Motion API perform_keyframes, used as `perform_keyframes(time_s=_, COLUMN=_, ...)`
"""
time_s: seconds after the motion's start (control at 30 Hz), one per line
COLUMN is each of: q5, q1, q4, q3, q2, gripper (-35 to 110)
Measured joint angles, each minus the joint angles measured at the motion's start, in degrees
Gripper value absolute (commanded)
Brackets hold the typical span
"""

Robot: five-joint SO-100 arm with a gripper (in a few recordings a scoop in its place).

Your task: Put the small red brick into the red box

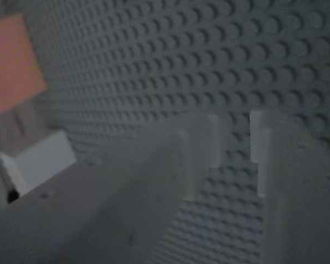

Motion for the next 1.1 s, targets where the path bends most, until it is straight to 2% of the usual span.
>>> perform_keyframes(time_s=0.5, q5=3.87, q1=10.46, q4=-15.38, q3=-17.84, q2=-40.78, gripper=11)
perform_keyframes(time_s=0.83, q5=8.61, q1=10.99, q4=-16.52, q3=-33.22, q2=-66.27, gripper=14)
perform_keyframes(time_s=1.1, q5=10.72, q1=10.28, q4=-17.67, q3=-41.66, q2=-77.61, gripper=14)
